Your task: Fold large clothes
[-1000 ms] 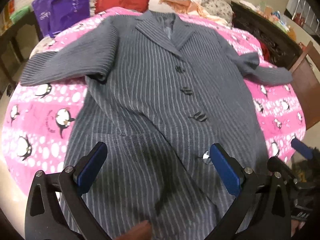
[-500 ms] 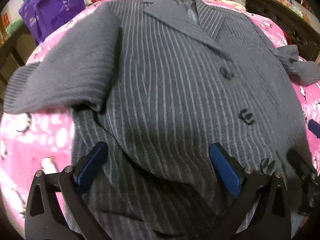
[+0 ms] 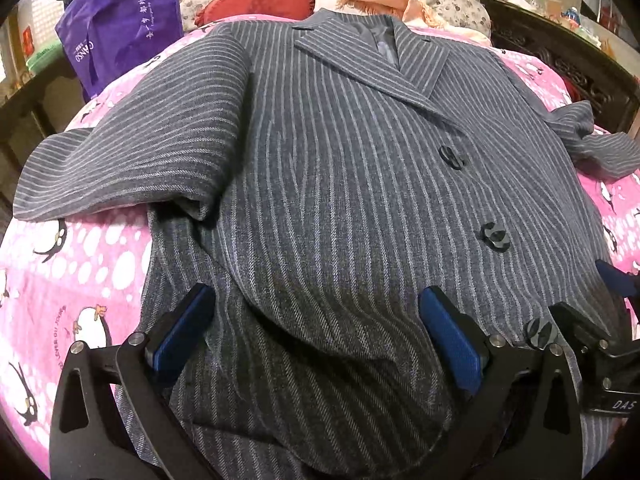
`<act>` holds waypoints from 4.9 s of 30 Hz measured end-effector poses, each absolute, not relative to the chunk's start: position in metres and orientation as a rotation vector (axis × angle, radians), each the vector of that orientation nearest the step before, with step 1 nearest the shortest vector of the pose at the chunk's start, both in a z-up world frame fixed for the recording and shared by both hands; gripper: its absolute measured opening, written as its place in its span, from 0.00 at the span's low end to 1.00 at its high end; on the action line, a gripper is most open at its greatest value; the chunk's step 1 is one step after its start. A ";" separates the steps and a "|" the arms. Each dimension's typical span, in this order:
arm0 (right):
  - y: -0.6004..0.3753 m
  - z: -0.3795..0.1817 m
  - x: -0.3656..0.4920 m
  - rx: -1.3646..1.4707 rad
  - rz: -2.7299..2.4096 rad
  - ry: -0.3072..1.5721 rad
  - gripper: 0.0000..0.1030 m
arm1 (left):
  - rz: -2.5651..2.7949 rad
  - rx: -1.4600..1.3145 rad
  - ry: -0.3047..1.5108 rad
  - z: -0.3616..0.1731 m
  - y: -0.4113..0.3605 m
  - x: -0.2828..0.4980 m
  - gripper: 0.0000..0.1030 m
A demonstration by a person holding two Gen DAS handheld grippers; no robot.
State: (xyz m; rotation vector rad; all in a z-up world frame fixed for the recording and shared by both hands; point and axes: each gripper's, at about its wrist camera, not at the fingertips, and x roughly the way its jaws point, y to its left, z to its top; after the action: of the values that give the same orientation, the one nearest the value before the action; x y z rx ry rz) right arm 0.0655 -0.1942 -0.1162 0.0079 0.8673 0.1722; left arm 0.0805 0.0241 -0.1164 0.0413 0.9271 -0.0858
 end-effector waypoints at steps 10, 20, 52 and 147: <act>-0.194 -0.117 0.068 0.005 0.174 0.888 1.00 | -0.084 0.037 0.927 -0.115 0.026 0.084 1.00; -0.194 -0.118 0.066 0.003 0.173 0.876 1.00 | -0.074 0.038 0.922 -0.114 0.026 0.082 1.00; -0.180 -0.046 -0.004 -0.136 0.145 0.698 0.98 | 0.152 -0.108 0.849 -0.038 0.181 0.066 1.00; -0.342 -0.045 -0.039 -0.026 -0.193 0.820 1.00 | -0.404 -0.277 0.774 -0.015 0.004 0.182 0.32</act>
State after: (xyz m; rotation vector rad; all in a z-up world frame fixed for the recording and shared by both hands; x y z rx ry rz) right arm -0.0395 -0.3415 -0.0451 -0.0260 0.8197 -0.1934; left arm 0.1822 0.0036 -0.0148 -0.2768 0.7743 -0.4044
